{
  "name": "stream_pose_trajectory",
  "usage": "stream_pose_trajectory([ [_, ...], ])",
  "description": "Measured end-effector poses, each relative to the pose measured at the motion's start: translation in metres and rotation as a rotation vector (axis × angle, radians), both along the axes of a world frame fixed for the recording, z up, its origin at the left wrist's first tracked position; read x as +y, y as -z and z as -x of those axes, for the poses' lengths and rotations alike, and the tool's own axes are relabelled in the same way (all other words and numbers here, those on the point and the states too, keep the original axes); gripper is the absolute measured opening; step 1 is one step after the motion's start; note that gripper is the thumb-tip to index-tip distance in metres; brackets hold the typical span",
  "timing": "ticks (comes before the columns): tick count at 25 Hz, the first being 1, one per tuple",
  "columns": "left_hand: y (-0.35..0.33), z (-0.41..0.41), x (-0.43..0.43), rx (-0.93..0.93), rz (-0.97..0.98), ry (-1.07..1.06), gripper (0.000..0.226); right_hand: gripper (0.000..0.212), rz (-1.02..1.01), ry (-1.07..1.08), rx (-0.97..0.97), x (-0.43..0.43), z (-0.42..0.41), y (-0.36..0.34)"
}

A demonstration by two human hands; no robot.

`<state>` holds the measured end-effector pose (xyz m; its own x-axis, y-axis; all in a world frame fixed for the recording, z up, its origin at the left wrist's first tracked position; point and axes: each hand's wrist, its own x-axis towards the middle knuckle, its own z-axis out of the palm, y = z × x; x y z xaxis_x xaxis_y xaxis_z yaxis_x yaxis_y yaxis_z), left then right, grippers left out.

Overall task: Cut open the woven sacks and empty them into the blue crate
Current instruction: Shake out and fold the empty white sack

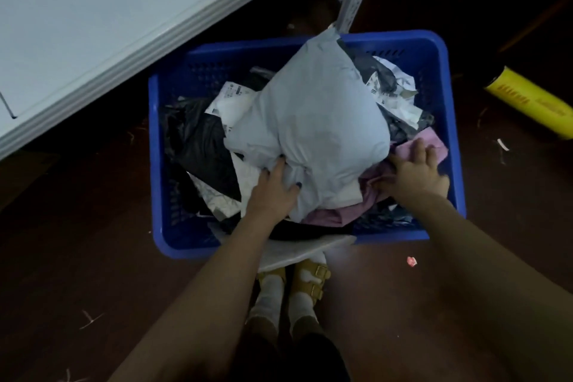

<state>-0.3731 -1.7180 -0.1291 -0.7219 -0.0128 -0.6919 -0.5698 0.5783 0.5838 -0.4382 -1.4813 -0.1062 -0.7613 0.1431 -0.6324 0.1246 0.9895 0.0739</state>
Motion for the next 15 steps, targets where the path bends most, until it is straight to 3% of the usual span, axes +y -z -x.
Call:
stream_pose_trajectory([
  [3, -0.008, 0.002, -0.003, 0.026, 0.03, -0.042, 0.07, 0.078, 0.154, 0.043, -0.032, 0.007, -0.004, -0.001],
  [6, -0.018, -0.004, -0.016, 0.143, 0.15, -0.034, 0.043, 0.081, 0.284, 0.1, 0.012, 0.001, -0.015, -0.01],
  [15, -0.086, -0.05, -0.068, 0.023, 0.339, -0.2, 0.037, 0.065, 0.505, 0.204, 0.219, -0.036, -0.046, -0.086],
])
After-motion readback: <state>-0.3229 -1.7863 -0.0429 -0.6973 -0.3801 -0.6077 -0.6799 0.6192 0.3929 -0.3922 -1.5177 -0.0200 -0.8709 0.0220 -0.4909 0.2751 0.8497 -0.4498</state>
